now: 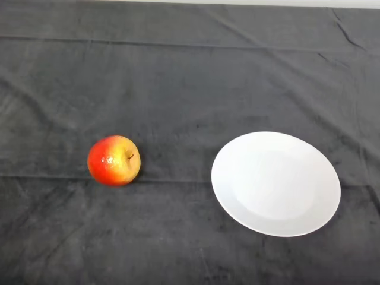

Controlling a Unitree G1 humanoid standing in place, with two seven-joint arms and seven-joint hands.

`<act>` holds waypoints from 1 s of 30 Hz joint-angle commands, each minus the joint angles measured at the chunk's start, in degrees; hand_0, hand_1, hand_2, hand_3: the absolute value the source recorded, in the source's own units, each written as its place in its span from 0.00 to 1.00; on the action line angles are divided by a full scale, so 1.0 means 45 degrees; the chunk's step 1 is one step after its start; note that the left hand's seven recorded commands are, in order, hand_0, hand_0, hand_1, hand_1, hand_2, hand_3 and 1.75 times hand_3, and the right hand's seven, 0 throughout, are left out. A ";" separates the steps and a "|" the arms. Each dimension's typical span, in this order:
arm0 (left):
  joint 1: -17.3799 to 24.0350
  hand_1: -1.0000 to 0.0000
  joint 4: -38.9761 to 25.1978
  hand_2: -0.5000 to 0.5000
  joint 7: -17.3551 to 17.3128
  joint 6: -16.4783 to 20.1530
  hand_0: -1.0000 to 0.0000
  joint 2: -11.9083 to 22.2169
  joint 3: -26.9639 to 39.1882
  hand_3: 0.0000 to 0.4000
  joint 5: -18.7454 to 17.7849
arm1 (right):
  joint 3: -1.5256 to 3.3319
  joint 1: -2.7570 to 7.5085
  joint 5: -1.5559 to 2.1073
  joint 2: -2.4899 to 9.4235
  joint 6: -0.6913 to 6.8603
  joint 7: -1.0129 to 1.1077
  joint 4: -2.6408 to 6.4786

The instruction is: Move the apple to the plate

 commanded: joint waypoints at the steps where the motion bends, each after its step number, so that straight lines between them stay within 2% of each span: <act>1: -0.0341 1.00 -0.0673 0.50 0.0127 -0.0300 1.00 -0.0276 -0.0172 0.00 0.0249 | 0.0282 0.0930 -0.0271 0.0555 0.0147 0.0186 0.0417; 20: -0.0951 1.00 -0.1088 0.50 -0.0454 -0.0449 1.00 -0.1242 -0.1229 0.00 0.1704 | 0.0275 0.0957 -0.0262 0.0556 0.0173 0.0193 0.0363; 30: -0.1133 1.00 -0.1284 0.50 -0.1051 -0.0613 1.00 -0.1775 -0.1806 0.00 0.2375 | 0.0269 0.0974 -0.0256 0.0556 0.0191 0.0198 0.0328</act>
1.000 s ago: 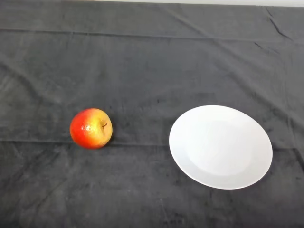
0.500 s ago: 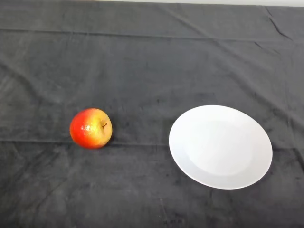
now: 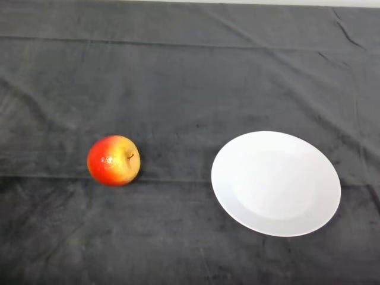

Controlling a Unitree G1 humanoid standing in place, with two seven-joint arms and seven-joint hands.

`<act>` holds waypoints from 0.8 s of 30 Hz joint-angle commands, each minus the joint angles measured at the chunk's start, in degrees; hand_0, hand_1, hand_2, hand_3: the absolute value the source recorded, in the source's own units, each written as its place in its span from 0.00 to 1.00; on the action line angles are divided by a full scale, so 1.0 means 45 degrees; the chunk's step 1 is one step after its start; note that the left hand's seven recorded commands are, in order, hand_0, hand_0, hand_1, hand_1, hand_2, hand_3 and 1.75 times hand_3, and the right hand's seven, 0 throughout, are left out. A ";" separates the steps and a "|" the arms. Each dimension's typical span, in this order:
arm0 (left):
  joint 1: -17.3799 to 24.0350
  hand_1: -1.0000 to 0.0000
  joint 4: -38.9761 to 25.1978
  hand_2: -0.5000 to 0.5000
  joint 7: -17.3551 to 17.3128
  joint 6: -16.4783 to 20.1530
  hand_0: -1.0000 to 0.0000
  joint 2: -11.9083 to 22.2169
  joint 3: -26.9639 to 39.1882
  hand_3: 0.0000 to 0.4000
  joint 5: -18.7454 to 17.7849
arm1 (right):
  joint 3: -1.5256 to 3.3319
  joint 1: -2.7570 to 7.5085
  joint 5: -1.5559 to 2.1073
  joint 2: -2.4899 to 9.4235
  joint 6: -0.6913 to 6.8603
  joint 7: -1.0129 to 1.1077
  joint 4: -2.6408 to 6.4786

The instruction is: Move the apple to the plate

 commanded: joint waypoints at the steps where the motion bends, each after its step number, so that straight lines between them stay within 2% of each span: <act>1: -0.0483 1.00 -0.0584 0.50 -0.0213 -0.0395 1.00 -0.0046 -0.0323 0.00 0.0277 | 0.0276 0.0983 -0.0263 0.0564 0.0194 0.0200 0.0346; 24: -0.0716 1.00 -0.0789 0.50 -0.1018 -0.0708 1.00 -0.0780 -0.1046 0.00 0.1293 | 0.0265 0.1013 -0.0254 0.0563 0.0229 0.0211 0.0282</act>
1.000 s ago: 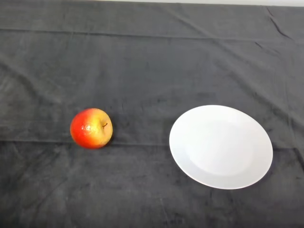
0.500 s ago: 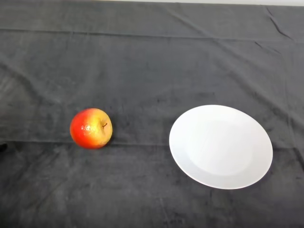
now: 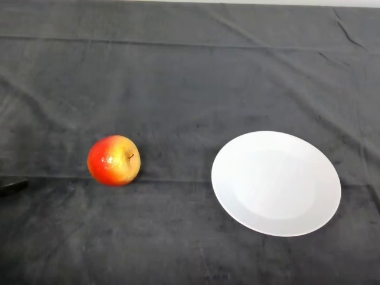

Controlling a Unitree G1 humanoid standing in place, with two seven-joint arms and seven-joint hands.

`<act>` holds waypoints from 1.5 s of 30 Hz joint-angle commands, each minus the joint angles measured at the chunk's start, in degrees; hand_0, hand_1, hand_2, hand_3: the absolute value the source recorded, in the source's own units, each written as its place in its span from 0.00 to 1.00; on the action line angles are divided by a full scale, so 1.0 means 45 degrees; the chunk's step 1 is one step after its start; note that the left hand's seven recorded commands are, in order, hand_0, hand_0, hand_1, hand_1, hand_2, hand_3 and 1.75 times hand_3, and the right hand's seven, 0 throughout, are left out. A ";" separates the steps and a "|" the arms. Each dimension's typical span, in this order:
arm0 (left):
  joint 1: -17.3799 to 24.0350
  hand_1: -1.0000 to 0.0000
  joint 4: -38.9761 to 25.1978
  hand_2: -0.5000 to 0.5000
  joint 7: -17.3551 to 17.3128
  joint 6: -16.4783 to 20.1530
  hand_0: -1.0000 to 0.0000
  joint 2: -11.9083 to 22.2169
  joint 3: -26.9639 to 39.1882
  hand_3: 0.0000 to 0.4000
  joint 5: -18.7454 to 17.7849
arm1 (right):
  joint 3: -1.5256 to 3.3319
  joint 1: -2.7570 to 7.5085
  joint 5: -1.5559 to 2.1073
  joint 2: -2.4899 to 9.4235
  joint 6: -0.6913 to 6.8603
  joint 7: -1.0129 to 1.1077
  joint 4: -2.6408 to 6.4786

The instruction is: Move the apple to the plate

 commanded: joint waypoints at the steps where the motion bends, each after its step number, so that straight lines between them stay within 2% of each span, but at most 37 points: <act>1: -0.0379 1.00 -0.0689 0.50 -0.0145 -0.0274 1.00 -0.0166 -0.0180 0.00 0.0208 | 0.0274 0.1015 -0.0254 0.0569 0.0228 0.0212 0.0298; 45: -0.0830 1.00 -0.0988 0.50 -0.1325 -0.1248 1.00 -0.2266 -0.1927 0.00 0.1604 | 0.0259 0.1047 -0.0248 0.0570 0.0269 0.0225 0.0227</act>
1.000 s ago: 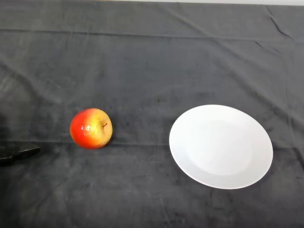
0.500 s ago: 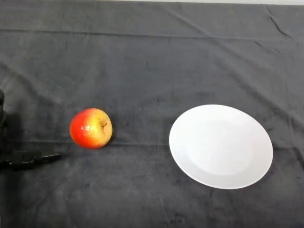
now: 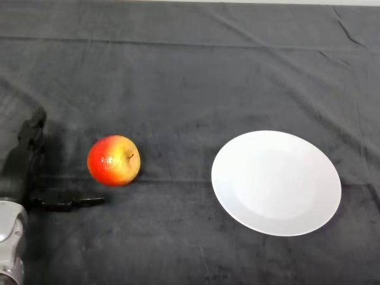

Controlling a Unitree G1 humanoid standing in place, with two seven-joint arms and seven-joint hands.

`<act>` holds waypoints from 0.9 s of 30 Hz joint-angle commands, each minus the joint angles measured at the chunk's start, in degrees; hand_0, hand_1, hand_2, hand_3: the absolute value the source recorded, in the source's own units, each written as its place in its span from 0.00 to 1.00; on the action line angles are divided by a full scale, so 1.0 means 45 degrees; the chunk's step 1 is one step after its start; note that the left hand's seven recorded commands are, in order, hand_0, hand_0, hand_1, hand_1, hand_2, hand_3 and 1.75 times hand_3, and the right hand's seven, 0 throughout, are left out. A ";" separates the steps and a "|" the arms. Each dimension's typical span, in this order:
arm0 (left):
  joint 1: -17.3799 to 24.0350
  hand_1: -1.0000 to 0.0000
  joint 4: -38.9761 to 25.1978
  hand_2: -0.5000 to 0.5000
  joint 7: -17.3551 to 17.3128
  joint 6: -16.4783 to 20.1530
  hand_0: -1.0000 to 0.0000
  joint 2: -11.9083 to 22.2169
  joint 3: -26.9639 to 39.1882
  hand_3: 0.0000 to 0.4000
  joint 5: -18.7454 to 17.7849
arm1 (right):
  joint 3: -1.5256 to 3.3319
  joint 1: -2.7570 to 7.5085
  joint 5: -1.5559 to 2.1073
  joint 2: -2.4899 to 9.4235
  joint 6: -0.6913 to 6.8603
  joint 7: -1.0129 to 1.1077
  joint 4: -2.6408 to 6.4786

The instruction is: Move the apple to the plate

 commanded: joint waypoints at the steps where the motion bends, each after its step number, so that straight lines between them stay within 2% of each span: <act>1: -0.0684 1.00 -0.0534 0.50 -0.0193 -0.0281 1.00 -0.0163 -0.0382 0.00 0.0310 | 0.0300 0.1052 -0.0249 0.0600 0.0266 0.0226 0.0281; 10: -0.0958 1.00 -0.0459 0.50 -0.0226 -0.0288 1.00 -0.0578 -0.0932 0.00 0.0628 | 0.0298 0.1054 -0.0250 0.0601 0.0270 0.0227 0.0276; 23: -0.1588 0.98 -0.0128 0.51 0.0351 0.0500 1.00 -0.0880 -0.1948 0.02 0.1534 | 0.0296 0.1055 -0.0251 0.0601 0.0272 0.0229 0.0273; 24: -0.1613 0.84 -0.0106 0.55 0.0393 0.0554 0.93 -0.0895 -0.2038 0.16 0.1614 | 0.0296 0.1055 -0.0251 0.0601 0.0273 0.0229 0.0273; 25: -0.1633 0.67 -0.0089 0.44 0.0425 0.0598 0.54 -0.0903 -0.2113 0.46 0.1681 | 0.0296 0.1056 -0.0251 0.0601 0.0273 0.0229 0.0273; 26: -0.1653 0.53 -0.0070 0.35 0.0463 0.0645 0.22 -0.0910 -0.2201 0.78 0.1759 | 0.0296 0.1056 -0.0251 0.0601 0.0273 0.0229 0.0272; 27: -0.1668 0.46 -0.0054 0.27 0.0500 0.0688 0.00 -0.0915 -0.2287 1.00 0.1837 | 0.0295 0.1056 -0.0251 0.0601 0.0273 0.0229 0.0272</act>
